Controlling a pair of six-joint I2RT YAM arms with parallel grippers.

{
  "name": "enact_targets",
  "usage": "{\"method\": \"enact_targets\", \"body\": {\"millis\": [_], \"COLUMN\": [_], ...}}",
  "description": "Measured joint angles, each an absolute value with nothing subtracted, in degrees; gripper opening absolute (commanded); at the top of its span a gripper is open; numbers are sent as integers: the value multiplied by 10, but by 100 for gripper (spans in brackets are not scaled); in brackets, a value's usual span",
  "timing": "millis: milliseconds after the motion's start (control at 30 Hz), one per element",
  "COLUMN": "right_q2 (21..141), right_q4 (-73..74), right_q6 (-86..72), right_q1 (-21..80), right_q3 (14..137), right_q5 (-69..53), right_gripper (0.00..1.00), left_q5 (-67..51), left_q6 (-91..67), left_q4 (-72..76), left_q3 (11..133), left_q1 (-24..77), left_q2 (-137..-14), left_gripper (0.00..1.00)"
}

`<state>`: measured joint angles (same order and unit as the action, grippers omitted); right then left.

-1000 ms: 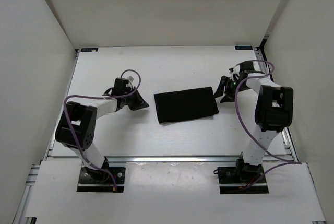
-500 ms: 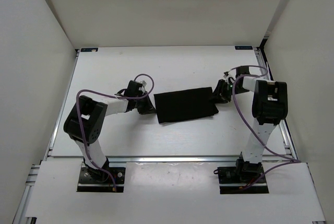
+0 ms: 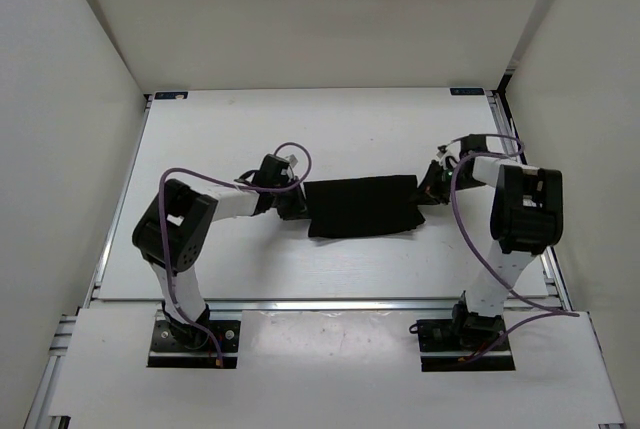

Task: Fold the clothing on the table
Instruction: Fold the skirt

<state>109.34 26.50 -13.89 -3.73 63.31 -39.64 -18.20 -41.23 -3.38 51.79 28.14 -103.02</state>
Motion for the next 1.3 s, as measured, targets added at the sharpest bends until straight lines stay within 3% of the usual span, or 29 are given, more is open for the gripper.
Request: {"method": "enact_targets", "body": {"millis": [333,667,1033,1067,1133,1267,1300], "right_q2": [1021,960,1024,1031,1044,1063,1063], "right_q4": [323,334,328,326,322,271,247], "right_q6": [-122,-166,-195,-196,-203,-235,-248], "right_q1": [-63,167,263,266,272,267,264], "right_q3": [656,740,742,742,742,737,730], "right_q5": [-304,-293,-312,-314,-325,-389,-409], "right_gripper": [0,0,1,4,18,33,43], "left_q5": [-196,-201,-208,-208,-210,-213,-214], "left_q6": [-414,-415,-416,-416,-419,-420,-420], "left_q4": [-24,-26,-27,-26,-23,-21,-20], "left_q3": [557,557,555,554,550,547,546], "left_q1": [360,356,348,347,344,340,340], "left_q2": [-1067,-1067,-1067,-1067,-1065,-1064,-1064], "left_gripper": [11,12,11,11,11,12,11]}}
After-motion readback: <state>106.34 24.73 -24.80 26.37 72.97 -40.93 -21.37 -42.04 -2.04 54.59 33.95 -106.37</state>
